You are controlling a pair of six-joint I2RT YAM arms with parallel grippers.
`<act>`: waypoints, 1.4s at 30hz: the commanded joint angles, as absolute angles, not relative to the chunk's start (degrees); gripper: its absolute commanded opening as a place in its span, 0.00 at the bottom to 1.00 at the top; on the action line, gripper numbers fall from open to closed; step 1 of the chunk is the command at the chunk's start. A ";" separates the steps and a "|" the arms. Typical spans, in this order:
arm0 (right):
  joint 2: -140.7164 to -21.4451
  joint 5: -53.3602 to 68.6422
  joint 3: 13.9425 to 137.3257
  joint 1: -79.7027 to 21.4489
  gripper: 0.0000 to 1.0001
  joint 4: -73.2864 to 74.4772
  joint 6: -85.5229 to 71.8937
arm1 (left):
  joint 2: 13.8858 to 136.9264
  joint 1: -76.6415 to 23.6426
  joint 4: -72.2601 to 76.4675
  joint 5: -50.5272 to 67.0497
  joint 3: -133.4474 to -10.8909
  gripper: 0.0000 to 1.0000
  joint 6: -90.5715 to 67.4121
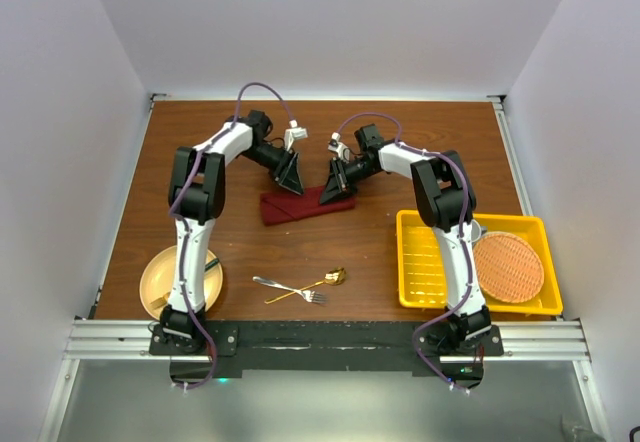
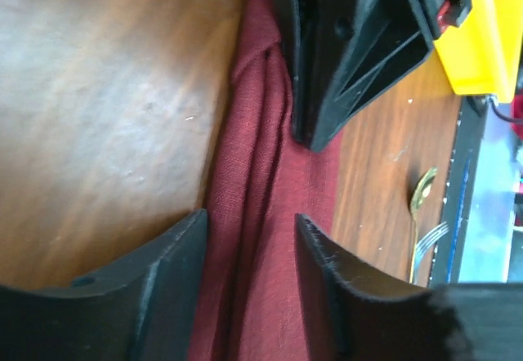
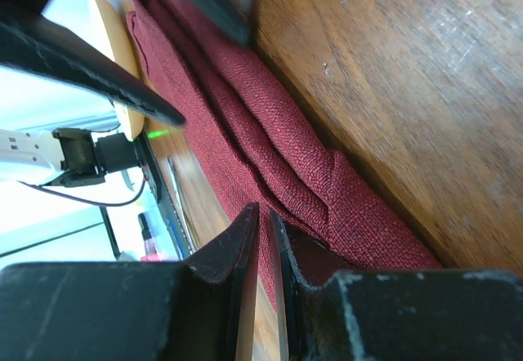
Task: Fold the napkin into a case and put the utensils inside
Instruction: Pick up the smaller rectangle-folded napkin from the center of the board, then pass from the left arm to the right
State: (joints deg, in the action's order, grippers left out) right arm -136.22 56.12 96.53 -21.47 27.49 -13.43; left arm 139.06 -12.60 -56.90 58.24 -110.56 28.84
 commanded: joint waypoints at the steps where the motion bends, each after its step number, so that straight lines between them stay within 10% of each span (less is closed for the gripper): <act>1: -137.37 41.22 93.78 -20.92 0.17 27.86 -8.17 | 142.38 -13.97 -60.03 57.30 -109.16 0.46 31.20; 9: -136.32 41.39 92.81 -21.01 0.17 27.16 -8.35 | 141.95 -13.97 -56.87 57.05 -109.95 0.01 28.83; 27: -128.84 54.07 115.47 -15.03 0.72 39.90 1.47 | 128.94 -15.82 -51.33 50.89 -101.70 0.00 47.19; 42: -135.79 53.52 121.21 -22.32 0.81 47.99 20.83 | 120.24 -17.23 -45.70 50.10 -94.22 0.00 54.31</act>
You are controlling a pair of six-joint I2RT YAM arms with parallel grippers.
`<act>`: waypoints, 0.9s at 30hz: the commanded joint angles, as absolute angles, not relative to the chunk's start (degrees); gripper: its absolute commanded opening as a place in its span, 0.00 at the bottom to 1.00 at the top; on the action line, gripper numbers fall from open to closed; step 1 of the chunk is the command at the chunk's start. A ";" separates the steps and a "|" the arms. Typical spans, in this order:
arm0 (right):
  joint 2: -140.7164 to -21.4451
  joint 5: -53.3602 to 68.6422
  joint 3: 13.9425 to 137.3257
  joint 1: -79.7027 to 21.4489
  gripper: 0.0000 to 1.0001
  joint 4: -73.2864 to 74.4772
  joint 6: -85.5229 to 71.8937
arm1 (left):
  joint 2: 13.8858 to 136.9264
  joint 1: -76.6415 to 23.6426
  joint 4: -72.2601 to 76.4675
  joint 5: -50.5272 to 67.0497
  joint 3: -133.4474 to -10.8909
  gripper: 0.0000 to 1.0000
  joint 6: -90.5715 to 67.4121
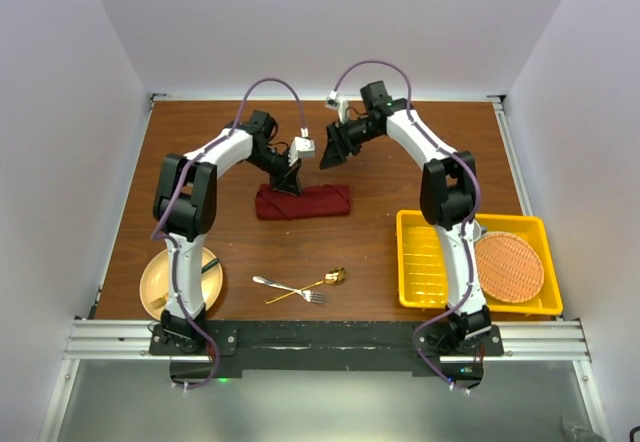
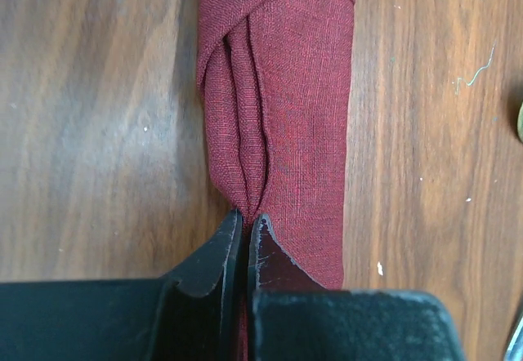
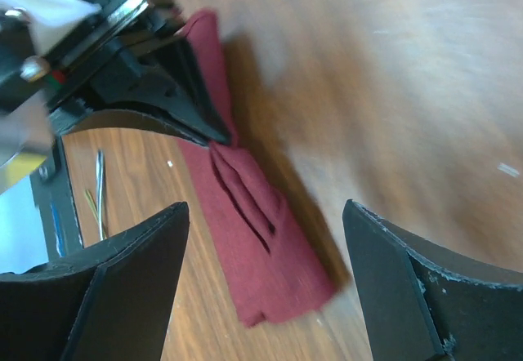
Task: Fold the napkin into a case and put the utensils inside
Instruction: Pass from the left arm to the right
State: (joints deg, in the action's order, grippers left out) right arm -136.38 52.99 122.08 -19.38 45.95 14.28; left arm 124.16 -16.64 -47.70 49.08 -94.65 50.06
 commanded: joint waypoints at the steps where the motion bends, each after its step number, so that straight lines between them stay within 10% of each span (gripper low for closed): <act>1: -135.88 53.61 120.68 -22.76 0.81 47.90 21.70 | 120.23 -17.23 -45.79 50.45 -94.22 0.00 55.01; 27: -135.96 60.12 111.62 -23.29 0.74 40.78 28.92 | 118.21 -17.31 -47.02 52.47 -91.41 0.00 60.99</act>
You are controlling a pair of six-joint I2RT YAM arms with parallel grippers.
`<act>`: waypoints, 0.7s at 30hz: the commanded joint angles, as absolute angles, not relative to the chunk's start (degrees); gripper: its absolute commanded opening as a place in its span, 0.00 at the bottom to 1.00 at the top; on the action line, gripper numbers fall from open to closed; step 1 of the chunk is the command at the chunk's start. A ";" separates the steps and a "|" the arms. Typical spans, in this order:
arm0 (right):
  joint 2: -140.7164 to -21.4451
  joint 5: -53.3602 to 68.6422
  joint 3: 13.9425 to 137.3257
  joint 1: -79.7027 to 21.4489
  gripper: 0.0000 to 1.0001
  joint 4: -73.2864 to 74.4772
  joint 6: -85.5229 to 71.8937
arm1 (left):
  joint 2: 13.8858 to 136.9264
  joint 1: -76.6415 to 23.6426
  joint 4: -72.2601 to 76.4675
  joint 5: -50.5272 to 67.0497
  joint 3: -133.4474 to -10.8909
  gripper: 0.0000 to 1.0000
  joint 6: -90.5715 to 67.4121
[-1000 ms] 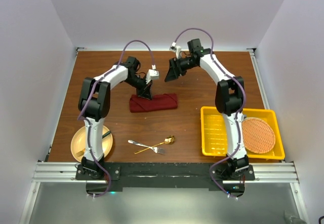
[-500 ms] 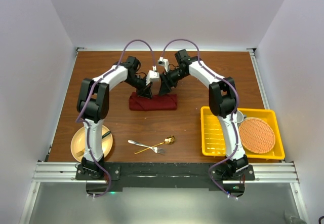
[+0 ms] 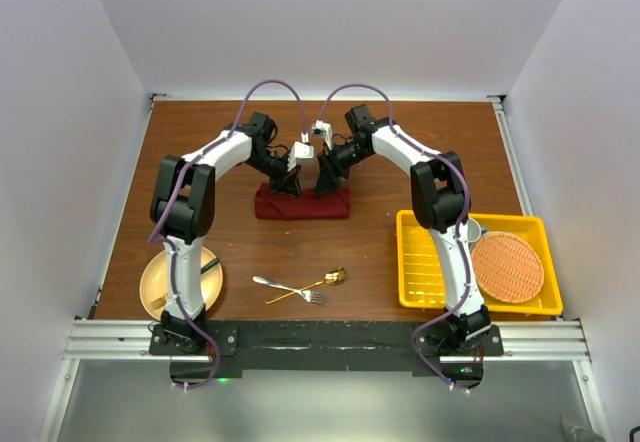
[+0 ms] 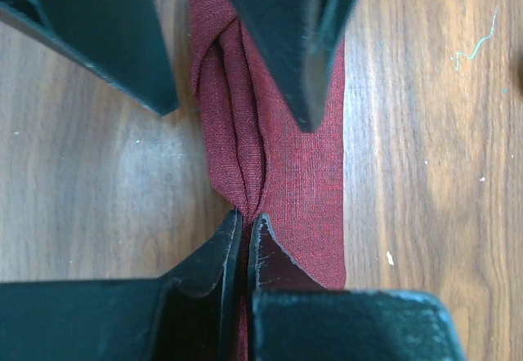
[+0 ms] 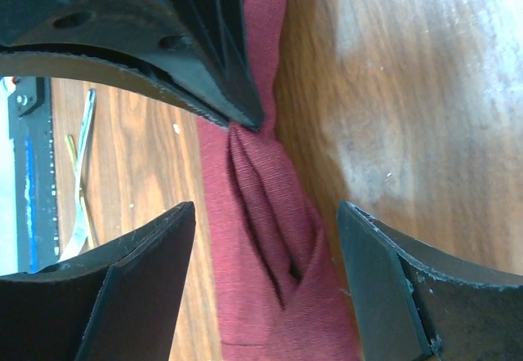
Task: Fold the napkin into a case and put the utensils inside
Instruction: Pass from the left arm to the right
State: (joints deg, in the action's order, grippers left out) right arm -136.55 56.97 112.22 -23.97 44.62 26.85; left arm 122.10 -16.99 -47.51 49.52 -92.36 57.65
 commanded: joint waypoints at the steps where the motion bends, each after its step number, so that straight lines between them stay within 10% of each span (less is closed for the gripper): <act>1: -136.14 60.12 112.06 -23.29 0.73 41.22 29.18 | 118.13 -17.31 -46.85 52.47 -91.15 0.00 61.08; 21: -138.78 61.70 111.36 -24.08 0.65 39.81 25.93 | 117.07 -17.31 -45.26 53.44 -90.70 0.00 62.14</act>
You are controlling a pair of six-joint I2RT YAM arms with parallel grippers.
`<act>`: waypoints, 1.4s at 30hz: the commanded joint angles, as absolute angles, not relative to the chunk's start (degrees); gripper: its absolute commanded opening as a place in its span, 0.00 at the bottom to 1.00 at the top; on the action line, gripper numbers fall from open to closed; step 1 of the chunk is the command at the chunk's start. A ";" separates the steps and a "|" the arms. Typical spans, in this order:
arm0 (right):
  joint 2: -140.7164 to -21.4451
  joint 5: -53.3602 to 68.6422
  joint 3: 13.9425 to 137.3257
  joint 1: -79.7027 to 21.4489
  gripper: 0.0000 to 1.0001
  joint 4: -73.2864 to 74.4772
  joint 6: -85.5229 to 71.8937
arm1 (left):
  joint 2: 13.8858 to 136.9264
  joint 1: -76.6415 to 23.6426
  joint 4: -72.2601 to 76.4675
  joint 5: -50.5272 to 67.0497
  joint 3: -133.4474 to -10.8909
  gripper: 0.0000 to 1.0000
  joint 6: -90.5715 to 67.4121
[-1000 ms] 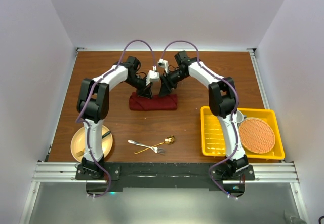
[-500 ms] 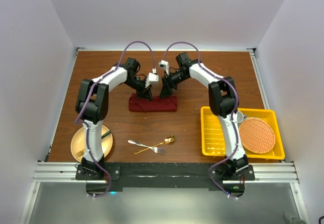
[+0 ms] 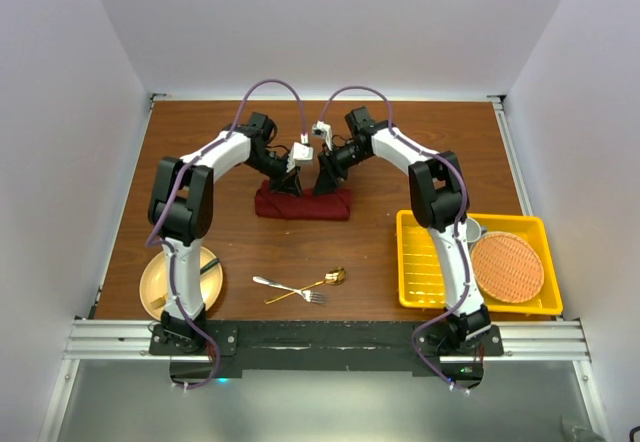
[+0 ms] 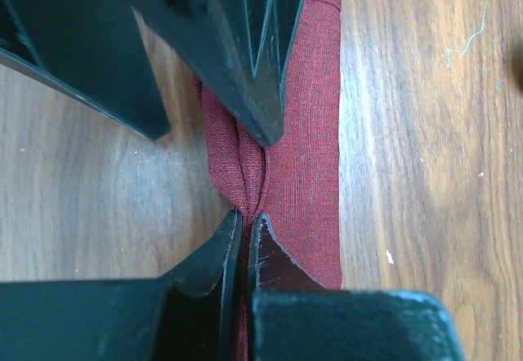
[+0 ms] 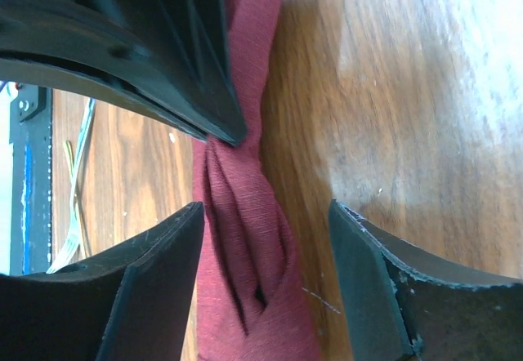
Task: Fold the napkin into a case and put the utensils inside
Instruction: Pass from the left arm to the right
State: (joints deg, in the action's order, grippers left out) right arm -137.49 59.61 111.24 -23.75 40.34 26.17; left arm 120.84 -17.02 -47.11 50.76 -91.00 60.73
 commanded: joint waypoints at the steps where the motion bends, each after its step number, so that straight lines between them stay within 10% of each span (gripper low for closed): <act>1: -138.78 61.61 111.27 -24.08 0.64 40.08 25.93 | 117.07 -17.31 -45.09 53.35 -90.70 0.00 62.05; 13: -137.73 60.73 110.57 -24.26 0.34 39.38 24.96 | 116.54 -17.31 -44.21 53.09 -89.91 0.00 61.17; 18: -137.46 62.05 111.53 -24.26 0.73 41.47 24.78 | 116.63 -17.31 -43.95 52.91 -89.56 0.00 61.00; 24: -136.23 61.26 109.69 -24.78 0.75 40.61 26.19 | 116.63 -17.31 -43.51 53.26 -89.56 0.00 60.29; 36: -134.83 57.31 109.60 -24.87 0.13 37.71 24.00 | 115.84 -17.23 -44.30 53.79 -89.74 0.01 60.56; 42: -132.11 54.15 110.48 -24.79 0.00 37.53 24.87 | 111.64 -15.47 -39.22 56.15 -89.39 0.46 52.32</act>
